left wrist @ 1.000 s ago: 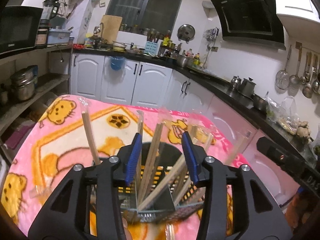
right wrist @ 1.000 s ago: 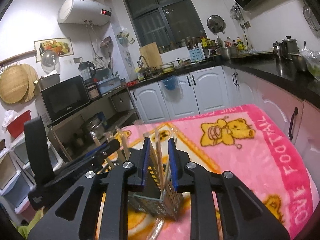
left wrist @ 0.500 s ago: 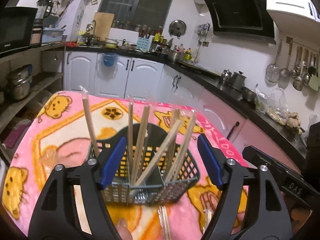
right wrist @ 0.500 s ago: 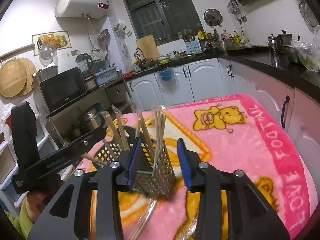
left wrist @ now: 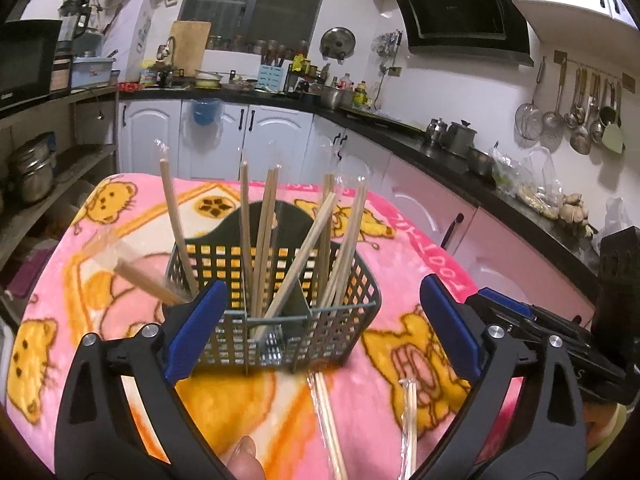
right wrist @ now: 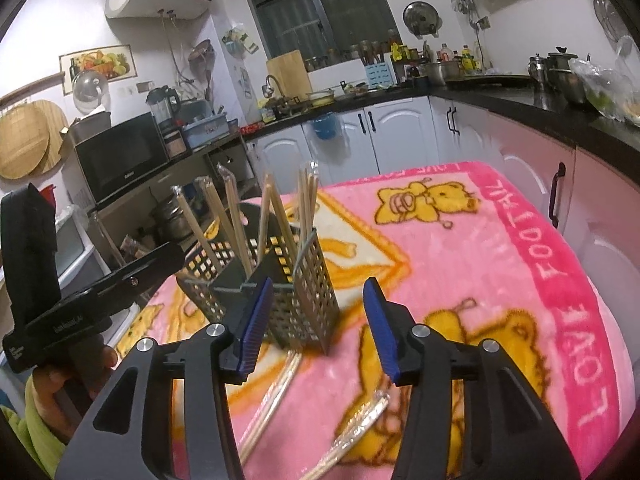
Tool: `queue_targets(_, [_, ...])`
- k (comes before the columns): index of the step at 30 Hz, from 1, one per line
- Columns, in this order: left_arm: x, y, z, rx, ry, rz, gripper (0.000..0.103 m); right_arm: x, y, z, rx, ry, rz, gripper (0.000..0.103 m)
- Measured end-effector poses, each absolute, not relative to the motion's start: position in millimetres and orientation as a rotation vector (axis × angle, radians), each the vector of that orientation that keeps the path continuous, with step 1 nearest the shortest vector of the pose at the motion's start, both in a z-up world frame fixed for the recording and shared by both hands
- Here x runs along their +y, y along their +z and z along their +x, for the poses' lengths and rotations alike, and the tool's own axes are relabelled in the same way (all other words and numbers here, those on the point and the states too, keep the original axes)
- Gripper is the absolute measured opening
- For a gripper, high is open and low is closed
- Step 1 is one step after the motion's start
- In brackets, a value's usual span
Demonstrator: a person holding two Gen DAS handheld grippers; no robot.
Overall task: Organize utensils
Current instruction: 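Withdraw both open grippers and move them down toward the wrapped chopsticks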
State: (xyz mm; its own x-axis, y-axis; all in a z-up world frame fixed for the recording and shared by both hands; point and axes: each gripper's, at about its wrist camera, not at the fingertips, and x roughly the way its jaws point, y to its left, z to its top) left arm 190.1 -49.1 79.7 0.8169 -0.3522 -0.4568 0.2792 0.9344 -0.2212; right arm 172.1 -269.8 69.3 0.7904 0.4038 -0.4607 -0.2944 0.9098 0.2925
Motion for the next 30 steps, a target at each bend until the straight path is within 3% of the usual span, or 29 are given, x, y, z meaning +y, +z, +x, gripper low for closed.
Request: queue_targets(30, [-61, 23, 189, 0.671, -0.308, -0.094, 0.091, -280, 5, 162, 0.765, 0.341, 0.159, 0.049])
